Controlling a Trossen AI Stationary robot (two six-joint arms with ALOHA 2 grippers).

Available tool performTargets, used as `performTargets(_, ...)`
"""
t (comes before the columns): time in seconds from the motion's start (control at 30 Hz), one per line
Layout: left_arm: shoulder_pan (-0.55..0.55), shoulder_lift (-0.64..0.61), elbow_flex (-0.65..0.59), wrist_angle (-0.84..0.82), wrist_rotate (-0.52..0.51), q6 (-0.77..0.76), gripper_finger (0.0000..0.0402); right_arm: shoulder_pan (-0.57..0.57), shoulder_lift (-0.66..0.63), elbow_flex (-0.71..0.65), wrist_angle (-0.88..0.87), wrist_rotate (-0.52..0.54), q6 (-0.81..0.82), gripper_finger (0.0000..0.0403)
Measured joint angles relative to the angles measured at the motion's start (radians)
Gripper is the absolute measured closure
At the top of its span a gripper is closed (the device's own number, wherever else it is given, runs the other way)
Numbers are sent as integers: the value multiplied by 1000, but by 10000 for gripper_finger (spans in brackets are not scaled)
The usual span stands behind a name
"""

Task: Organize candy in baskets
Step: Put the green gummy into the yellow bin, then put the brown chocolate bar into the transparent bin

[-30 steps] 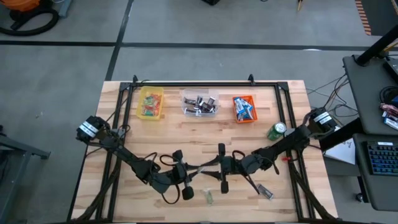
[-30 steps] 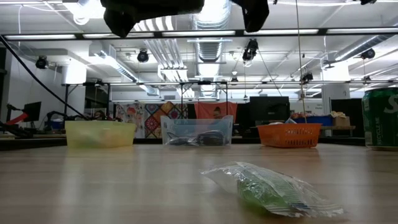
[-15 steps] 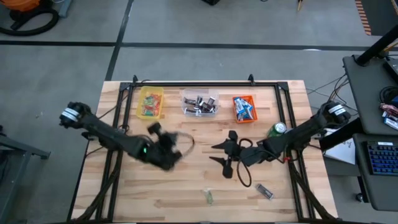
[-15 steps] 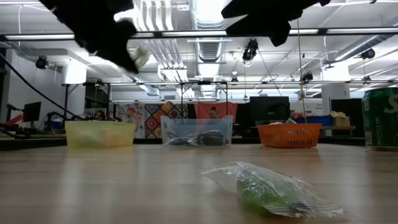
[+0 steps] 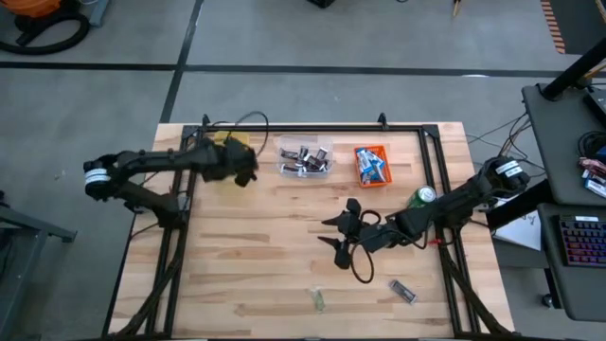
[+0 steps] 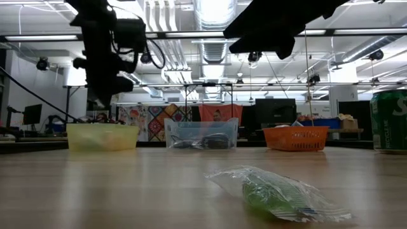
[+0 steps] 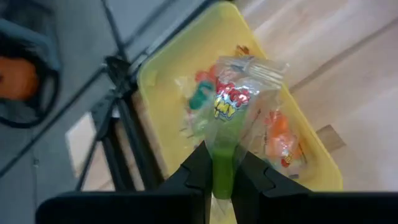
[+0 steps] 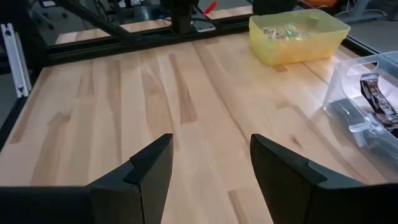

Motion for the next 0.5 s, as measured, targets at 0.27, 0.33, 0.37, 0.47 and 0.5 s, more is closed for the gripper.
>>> performTargets(0.27, 151, 1, 0, 10, 97, 124, 328, 0, 1, 0, -19, -17, 47, 197)
performTargets(0.33, 137, 0, 0, 13, 98, 122, 317, 0, 5, 0, -50, -41, 58, 197)
performTargets(0.37, 129, 0, 0, 12, 99, 120, 312, 0, 6, 0, -69, -54, 61, 197)
performTargets(0.47, 102, -1, 1, 12, 99, 101, 296, 0, 5, 0, -117, -87, 83, 197)
performTargets(0.5, 88, -3, 3, 11, 99, 84, 291, 0, 5, 0, -141, -100, 93, 197)
